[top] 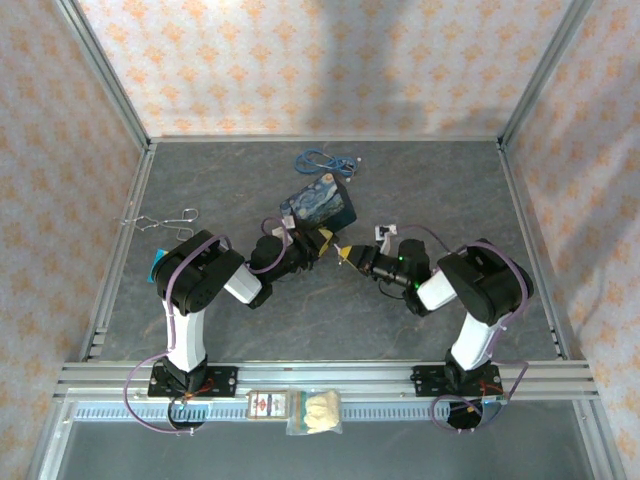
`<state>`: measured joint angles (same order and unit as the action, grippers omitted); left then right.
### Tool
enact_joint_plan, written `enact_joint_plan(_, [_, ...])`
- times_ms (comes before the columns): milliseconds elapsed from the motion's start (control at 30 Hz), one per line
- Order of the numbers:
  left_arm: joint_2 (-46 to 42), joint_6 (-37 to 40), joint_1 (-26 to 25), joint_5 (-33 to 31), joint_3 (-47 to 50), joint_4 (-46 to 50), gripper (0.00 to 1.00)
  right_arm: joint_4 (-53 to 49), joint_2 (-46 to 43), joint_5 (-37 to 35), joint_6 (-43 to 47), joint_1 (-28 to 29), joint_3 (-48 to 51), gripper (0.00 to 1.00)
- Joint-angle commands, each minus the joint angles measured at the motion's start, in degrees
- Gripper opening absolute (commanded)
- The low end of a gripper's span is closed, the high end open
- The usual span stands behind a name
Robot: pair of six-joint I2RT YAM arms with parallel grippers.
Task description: Unlock the padlock with the key
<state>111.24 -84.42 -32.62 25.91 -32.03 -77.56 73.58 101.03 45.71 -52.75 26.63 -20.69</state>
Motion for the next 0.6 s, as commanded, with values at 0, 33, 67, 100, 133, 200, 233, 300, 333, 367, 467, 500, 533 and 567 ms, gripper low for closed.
enact_joint_plan(0, [-1.6, -2.3, -2.2, 5.4, 0.2, -5.9, 0.00, 1.3, 1.3, -0.3, -0.3, 0.3, -4.0, 0.00])
enact_joint_plan(33, [-1.6, -2.3, -2.3, 5.8, 0.2, -6.1, 0.00, 0.7, 1.6, 0.1, -0.4, 0.3, -4.6, 0.00])
enact_joint_plan(67, [-1.6, -2.2, -2.3, 6.1, 0.2, -6.3, 0.00, 0.3, 1.8, 0.3, -0.7, 0.2, -5.2, 0.00])
enact_joint_plan(100, [-1.6, -2.2, -2.3, 6.4, 0.3, -6.6, 0.00, 0.0, 2.0, 0.4, -1.0, 0.0, -5.6, 0.00])
enact_joint_plan(133, [-1.6, -2.2, -2.3, 6.7, 0.5, -7.1, 0.00, -0.5, 2.1, 0.6, -1.5, -0.2, -5.9, 0.00])
enact_joint_plan(200, [-1.6, -2.4, -2.4, 7.3, 0.7, -8.3, 0.00, -0.8, 2.4, 1.0, -2.5, -0.7, -6.4, 0.00])
enact_joint_plan(233, [-1.6, -2.5, -2.4, 7.5, 0.9, -9.1, 0.00, -0.8, 2.6, 1.3, -3.0, -1.0, -6.6, 0.00])
enact_joint_plan(300, [-1.4, -2.9, -2.3, 7.9, 1.2, -10.5, 0.00, -0.8, 2.8, 2.1, -3.8, -1.5, -7.1, 0.00])
enact_joint_plan(333, [-1.2, -3.1, -2.4, 8.2, 1.3, -11.0, 0.00, -0.9, 2.8, 2.6, -4.1, -1.7, -7.3, 0.00])
enact_joint_plan(367, [-1.0, -3.2, -2.4, 8.4, 1.4, -11.5, 0.00, -1.2, 2.8, 2.8, -4.2, -1.9, -7.5, 0.00])
enact_joint_plan(467, [-0.9, -3.4, -2.4, 9.1, 1.7, -12.2, 0.00, -2.8, 2.9, 3.8, -3.9, -2.3, -8.5, 0.00])
enact_joint_plan(500, [-0.9, -3.4, -2.4, 9.3, 1.7, -12.2, 0.00, -3.2, 2.9, 4.1, -3.7, -2.4, -8.7, 0.00])
enact_joint_plan(533, [-0.9, -3.5, -2.4, 9.5, 1.8, -12.2, 0.00, -3.7, 3.0, 4.3, -3.5, -2.4, -9.0, 0.00])
enact_joint_plan(567, [-0.7, -3.5, -2.4, 9.6, 1.8, -12.3, 0.00, -4.1, 3.2, 4.4, -3.4, -2.5, -9.2, 0.00])
